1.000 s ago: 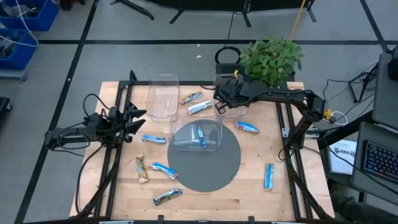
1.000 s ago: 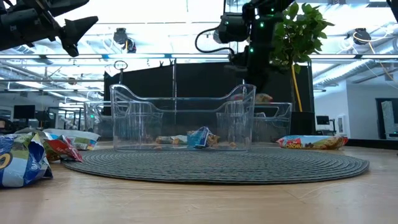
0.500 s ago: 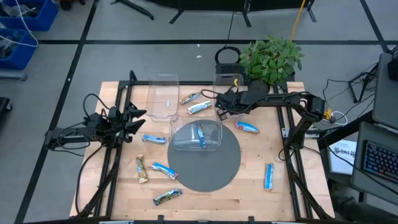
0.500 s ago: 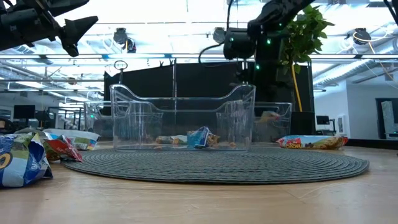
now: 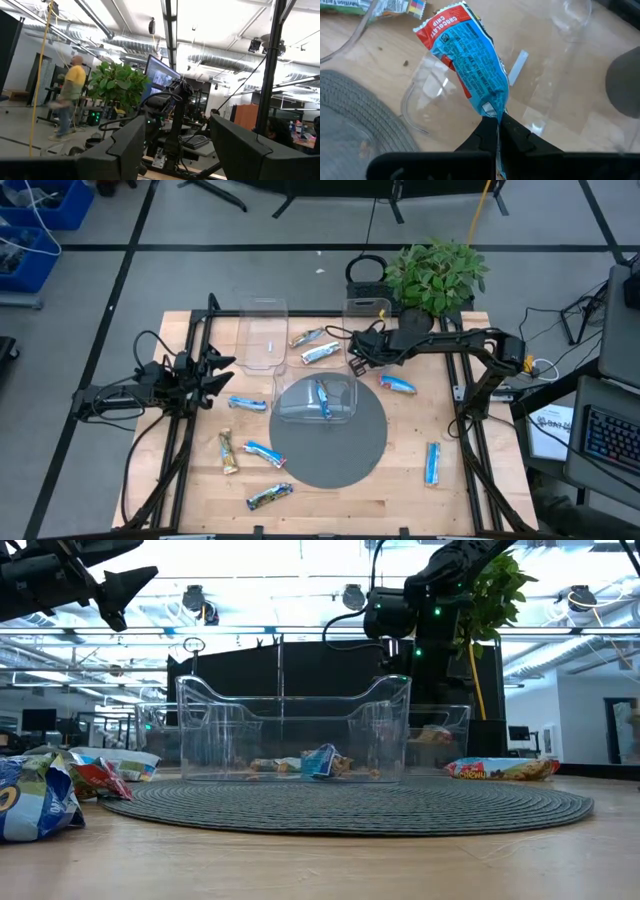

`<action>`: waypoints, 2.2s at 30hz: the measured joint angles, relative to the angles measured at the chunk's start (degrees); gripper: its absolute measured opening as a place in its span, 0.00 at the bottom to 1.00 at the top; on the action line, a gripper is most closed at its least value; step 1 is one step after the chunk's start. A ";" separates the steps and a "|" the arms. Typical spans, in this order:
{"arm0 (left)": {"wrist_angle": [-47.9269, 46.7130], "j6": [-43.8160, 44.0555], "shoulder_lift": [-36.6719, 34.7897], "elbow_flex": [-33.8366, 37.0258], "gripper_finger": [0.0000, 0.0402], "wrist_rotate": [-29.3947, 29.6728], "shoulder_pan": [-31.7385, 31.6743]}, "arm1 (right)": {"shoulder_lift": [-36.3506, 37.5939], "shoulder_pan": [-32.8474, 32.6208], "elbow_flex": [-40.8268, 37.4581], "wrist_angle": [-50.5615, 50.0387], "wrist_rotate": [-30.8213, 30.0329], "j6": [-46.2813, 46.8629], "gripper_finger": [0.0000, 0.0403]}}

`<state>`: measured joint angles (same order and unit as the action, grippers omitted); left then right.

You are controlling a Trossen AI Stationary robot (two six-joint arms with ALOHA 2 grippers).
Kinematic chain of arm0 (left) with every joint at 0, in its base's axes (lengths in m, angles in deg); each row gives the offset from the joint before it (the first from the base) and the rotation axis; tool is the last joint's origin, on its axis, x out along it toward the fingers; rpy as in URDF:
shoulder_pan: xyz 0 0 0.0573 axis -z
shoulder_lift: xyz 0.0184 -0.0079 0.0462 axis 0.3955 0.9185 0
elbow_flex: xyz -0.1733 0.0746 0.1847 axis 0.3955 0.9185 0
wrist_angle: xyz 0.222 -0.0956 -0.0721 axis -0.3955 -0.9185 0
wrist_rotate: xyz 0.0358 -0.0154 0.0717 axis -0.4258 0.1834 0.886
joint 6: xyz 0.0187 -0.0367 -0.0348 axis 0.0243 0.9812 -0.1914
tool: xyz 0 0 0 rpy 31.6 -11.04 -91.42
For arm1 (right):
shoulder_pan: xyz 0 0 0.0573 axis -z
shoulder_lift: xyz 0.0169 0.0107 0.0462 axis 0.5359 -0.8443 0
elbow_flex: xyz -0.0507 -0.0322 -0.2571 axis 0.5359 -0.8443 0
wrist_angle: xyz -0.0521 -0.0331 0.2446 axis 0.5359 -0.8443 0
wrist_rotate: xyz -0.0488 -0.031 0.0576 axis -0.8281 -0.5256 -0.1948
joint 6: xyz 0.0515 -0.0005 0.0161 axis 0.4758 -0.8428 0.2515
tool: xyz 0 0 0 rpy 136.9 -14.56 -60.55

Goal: Pick and place Granola Bars by type
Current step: Put the red granola bar into the top right transparent bin

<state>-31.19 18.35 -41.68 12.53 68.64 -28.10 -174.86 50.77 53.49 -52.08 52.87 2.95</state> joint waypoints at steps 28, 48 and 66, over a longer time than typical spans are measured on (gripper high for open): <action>0.01 0.00 0.01 0.00 0.56 0.00 0.00 | 2.00 1.95 -0.43 3.25 2.37 -3.64 0.21; 0.00 0.00 0.01 0.00 0.56 0.00 0.00 | 23.79 -4.97 -0.28 8.52 1.78 -15.07 0.19; 0.00 0.00 0.00 0.00 0.56 0.00 -0.02 | 34.95 -20.43 -0.24 -14.23 1.80 -10.83 0.19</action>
<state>-31.19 18.35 -41.68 12.53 68.64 -28.12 -139.92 30.34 53.25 -66.31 54.66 -7.87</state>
